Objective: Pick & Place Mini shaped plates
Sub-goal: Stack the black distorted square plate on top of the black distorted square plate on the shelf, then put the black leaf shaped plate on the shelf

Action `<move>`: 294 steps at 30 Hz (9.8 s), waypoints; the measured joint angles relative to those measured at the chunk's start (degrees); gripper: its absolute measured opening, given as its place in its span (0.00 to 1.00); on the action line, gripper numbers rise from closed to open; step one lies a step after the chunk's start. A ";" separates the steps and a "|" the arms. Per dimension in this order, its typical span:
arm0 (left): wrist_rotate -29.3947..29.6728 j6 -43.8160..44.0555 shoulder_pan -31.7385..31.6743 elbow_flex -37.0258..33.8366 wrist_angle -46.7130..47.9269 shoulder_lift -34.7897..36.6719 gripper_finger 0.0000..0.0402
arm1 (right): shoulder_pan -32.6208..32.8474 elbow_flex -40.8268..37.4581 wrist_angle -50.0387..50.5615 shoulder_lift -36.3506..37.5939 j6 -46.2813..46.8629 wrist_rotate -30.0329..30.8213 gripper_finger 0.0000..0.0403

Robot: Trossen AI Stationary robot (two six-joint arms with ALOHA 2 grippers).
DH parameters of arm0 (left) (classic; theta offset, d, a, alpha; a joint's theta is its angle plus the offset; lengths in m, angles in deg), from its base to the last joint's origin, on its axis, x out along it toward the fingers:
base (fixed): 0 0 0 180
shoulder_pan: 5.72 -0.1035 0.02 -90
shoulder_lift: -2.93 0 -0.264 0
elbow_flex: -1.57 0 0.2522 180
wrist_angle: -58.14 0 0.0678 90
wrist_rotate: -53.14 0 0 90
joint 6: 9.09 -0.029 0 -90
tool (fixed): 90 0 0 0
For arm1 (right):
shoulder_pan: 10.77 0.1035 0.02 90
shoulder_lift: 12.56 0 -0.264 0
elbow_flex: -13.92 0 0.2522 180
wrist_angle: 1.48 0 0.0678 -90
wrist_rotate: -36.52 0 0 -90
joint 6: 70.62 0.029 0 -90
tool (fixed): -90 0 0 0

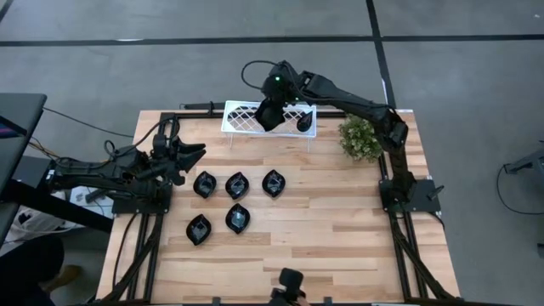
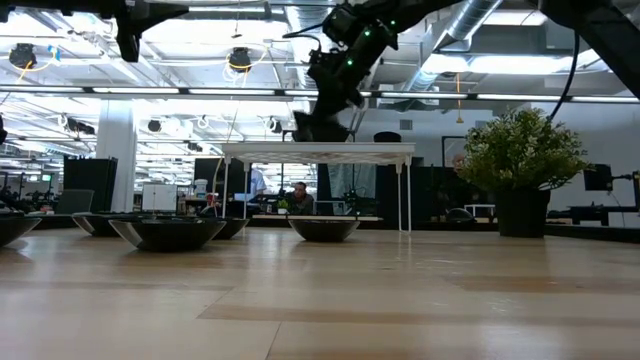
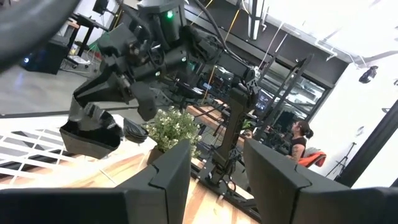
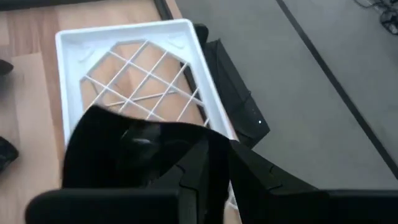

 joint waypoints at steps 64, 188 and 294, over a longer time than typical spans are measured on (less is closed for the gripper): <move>-0.04 0.01 0.00 0.00 -1.06 0.01 0.37 | 27.96 -1.39 11.12 4.04 26.22 12.32 0.14; -5.81 0.01 0.02 0.02 -1.03 -0.26 0.37 | 29.68 -62.36 -38.61 15.35 83.20 10.29 0.36; -2.29 -0.01 0.04 -0.03 -7.69 -23.50 0.37 | 37.91 -42.97 -44.74 21.17 34.50 45.53 0.00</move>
